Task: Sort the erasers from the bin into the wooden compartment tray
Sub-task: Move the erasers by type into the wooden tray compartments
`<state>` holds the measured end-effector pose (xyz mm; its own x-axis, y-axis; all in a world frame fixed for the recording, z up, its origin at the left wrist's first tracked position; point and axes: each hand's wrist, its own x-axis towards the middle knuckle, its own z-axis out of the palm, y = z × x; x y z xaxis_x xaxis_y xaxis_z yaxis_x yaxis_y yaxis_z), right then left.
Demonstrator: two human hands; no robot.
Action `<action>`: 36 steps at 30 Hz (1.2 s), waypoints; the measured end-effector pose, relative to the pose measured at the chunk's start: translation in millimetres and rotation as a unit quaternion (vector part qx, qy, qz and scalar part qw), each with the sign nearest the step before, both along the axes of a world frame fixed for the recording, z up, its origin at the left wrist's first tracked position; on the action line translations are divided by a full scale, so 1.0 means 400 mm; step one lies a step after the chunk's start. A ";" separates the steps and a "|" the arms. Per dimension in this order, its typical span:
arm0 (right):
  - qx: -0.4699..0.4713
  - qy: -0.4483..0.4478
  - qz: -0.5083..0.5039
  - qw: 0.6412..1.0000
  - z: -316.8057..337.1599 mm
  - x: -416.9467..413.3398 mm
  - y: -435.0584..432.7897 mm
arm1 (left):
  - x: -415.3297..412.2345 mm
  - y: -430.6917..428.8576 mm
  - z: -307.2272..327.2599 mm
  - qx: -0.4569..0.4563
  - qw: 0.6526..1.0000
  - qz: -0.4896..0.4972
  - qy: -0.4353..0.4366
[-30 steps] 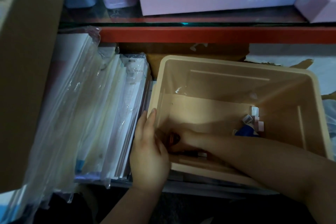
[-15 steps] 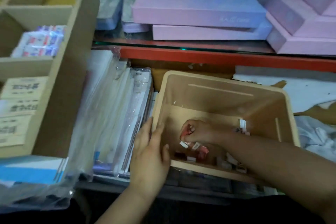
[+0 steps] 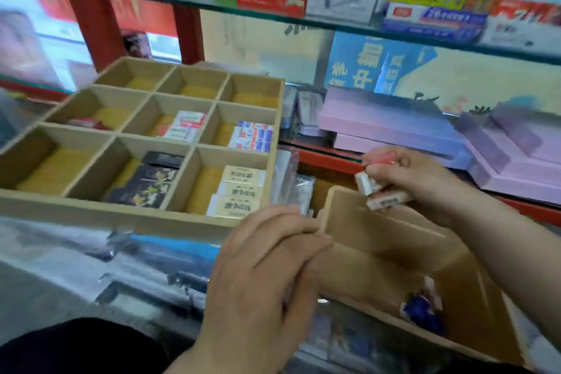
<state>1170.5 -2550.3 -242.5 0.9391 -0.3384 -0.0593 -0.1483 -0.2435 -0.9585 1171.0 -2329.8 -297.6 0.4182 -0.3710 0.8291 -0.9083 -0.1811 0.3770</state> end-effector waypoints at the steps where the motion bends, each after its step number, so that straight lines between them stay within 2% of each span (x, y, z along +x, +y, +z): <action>1: -0.003 -0.025 0.010 1.000 0.032 0.017 0.028 | 0.019 0.029 0.014 -0.014 1.000 0.024 -0.008; 4: -0.007 -0.079 0.062 0.995 0.120 0.081 0.119 | 0.084 0.120 0.041 -0.034 0.993 0.113 -0.006; 7: -0.080 -0.105 0.121 0.984 0.184 0.167 0.213 | 0.148 0.211 0.056 -0.058 0.973 0.219 0.052; 12: -0.187 -0.067 0.230 0.953 0.229 0.322 0.402 | 0.254 0.314 0.055 -0.077 0.939 0.311 0.123; 16: -0.221 -0.020 0.304 0.926 0.187 0.455 0.542 | 0.312 0.365 0.028 -0.122 0.915 0.343 0.172; 19: -0.255 -0.006 0.323 0.911 0.155 0.544 0.606 | 0.331 0.379 0.009 -0.116 0.922 0.338 0.148; 23: -0.246 -0.005 0.351 0.903 0.136 0.625 0.640 | 0.356 0.403 0.012 -0.109 0.921 0.348 0.136; 27: -0.264 0.072 0.416 0.868 0.108 0.656 0.640 | 0.365 0.413 0.008 -0.091 0.924 0.353 0.119; 29: -0.265 0.078 0.430 0.860 0.115 0.666 0.630 | 0.363 0.413 0.005 -0.083 0.925 0.353 0.116; 36: -0.333 0.047 0.376 0.864 0.143 0.675 0.603 | 0.354 0.412 0.003 -0.079 0.929 0.341 0.120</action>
<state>1440.4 -2309.0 -185.4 0.9100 0.3762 -0.1744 0.2218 -0.7970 -0.5617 1312.5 -2164.9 -296.2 0.6918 0.1660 0.7028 -0.4886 -0.6089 0.6248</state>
